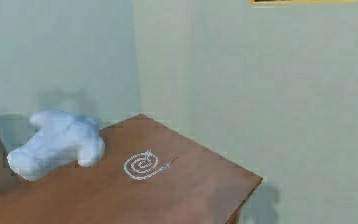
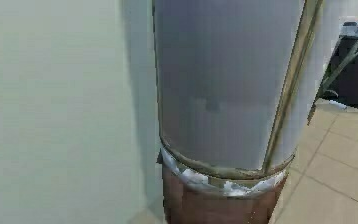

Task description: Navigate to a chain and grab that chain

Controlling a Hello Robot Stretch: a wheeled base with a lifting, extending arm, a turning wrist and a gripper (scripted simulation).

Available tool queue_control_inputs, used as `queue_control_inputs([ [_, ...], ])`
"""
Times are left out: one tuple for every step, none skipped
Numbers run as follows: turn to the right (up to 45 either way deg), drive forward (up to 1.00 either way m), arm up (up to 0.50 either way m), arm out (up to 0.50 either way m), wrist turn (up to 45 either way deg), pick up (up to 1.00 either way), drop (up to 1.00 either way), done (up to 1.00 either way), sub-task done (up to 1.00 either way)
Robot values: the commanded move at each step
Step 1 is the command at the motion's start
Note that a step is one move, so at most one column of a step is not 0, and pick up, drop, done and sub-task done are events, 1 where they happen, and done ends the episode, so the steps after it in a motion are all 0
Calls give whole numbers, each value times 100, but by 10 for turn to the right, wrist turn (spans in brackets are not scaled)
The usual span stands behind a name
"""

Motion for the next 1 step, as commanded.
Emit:
queue_control_inputs([
  [-450, 0, 0, 0, 0, 0, 0, 0, 0],
])
